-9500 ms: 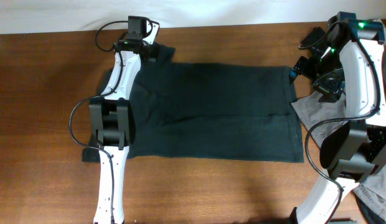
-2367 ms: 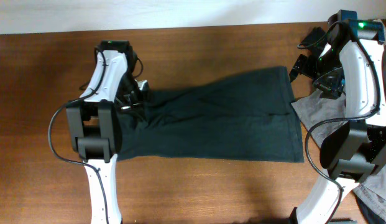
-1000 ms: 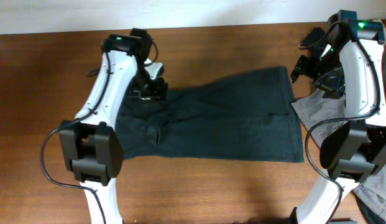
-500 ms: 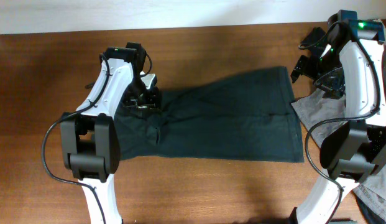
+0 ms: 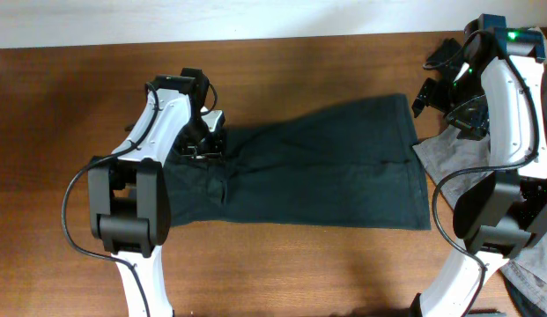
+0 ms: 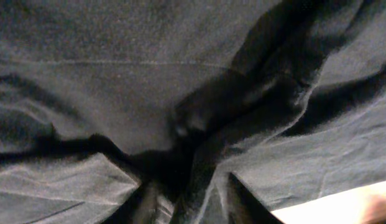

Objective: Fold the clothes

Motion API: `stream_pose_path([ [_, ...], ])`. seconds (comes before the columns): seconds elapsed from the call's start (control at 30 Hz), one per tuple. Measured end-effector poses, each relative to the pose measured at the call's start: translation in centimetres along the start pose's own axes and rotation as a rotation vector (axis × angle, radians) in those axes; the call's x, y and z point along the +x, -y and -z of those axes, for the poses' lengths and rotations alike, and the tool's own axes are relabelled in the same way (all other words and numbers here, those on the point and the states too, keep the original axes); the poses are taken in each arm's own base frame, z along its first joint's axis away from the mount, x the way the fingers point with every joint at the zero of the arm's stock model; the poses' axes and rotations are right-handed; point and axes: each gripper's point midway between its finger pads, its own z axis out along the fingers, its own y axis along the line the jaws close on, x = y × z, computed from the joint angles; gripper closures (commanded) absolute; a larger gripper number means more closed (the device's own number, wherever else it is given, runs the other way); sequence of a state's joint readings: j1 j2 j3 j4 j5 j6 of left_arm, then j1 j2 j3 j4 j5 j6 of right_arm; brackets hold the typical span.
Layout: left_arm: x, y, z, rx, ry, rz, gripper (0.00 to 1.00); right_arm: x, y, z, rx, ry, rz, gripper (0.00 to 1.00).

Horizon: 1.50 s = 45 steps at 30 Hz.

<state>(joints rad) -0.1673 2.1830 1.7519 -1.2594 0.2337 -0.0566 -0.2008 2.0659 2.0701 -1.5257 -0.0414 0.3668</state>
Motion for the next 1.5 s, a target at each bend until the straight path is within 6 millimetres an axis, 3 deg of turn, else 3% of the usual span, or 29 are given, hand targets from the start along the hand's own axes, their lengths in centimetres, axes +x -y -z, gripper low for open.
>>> stream_pose_path([
  [0.1,0.0,0.1,0.0,0.006,0.000,-0.003,0.75,0.0,0.0,0.0,0.000,0.000,0.000,0.01],
  [0.23,0.1,0.3,0.0,0.018,-0.003,0.001,0.91,0.0,0.0,0.0,0.000,0.000,0.000,0.01],
  [0.3,0.1,0.4,0.0,0.022,-0.005,-0.002,0.94,0.0,0.0,0.0,0.000,0.000,0.000,0.01],
  [0.63,0.0,1.9,-0.2,0.048,-0.001,-0.030,0.98,0.0,0.0,0.0,0.000,0.000,0.000,0.01],
  [1.1,1.4,7.3,-1.6,0.049,-0.031,-0.165,0.98,0.0,0.0,0.0,0.000,0.000,0.000,0.01],
  [1.17,1.7,7.9,-1.8,0.043,-0.036,-0.182,0.92,0.0,0.0,0.0,0.000,0.000,0.000,0.01],
  [1.23,1.9,8.3,-1.9,0.037,-0.039,-0.199,0.71,0.0,0.0,0.0,0.000,0.000,0.000,0.01],
  [1.3,2.2,8.6,-2.0,0.034,-0.048,-0.206,0.57,0.0,0.0,0.0,0.000,0.000,0.001,0.01],
  [1.5,3.2,8.7,-2.1,0.024,-0.087,-0.215,0.56,0.0,0.0,0.0,0.000,0.000,0.000,0.01],
])
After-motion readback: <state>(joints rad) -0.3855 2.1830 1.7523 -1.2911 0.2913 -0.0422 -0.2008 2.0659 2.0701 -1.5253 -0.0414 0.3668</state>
